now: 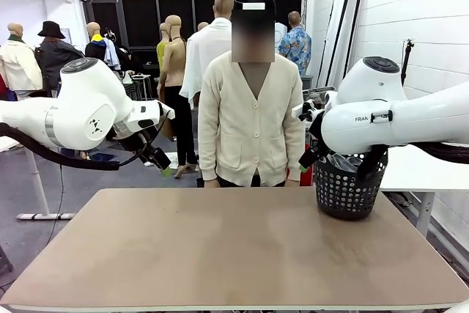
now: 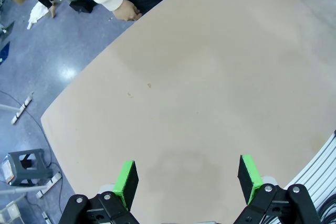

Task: Fold the training pants.
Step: Grab both ends of the Training pants handed by a person.

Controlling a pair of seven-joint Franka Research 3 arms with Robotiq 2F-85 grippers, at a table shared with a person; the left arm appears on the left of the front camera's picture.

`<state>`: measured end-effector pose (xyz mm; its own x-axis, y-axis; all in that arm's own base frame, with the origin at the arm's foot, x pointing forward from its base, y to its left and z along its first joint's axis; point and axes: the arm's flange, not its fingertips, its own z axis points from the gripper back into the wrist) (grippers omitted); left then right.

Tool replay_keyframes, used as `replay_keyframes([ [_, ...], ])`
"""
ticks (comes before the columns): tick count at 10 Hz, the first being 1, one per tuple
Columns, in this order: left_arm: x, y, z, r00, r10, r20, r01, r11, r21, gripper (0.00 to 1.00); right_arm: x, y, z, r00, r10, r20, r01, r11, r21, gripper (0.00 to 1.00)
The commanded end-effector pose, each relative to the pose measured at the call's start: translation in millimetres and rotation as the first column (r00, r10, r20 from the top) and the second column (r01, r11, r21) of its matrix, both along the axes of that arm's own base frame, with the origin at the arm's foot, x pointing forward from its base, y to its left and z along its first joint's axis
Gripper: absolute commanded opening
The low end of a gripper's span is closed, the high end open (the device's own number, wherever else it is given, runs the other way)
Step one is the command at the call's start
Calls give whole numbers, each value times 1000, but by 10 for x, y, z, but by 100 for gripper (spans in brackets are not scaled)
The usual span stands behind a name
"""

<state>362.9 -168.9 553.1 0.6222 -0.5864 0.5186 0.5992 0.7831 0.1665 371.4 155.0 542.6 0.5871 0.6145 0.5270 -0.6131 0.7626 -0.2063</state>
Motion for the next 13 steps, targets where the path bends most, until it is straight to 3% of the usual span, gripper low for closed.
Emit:
replay_keyframes([
  [1, -39, -3, 4, 1000, 14, 7, -14, 1000, -2, 100, -3, -11, 26, 1000, 22, -11, -22, 1000, -15, 100],
  [13, -12, -5, 16, 1000, -1, 4, 1, 1000, -1, 100, -2, 1, -4, 1000, 1, -3, -1, 1000, -2, 100],
])
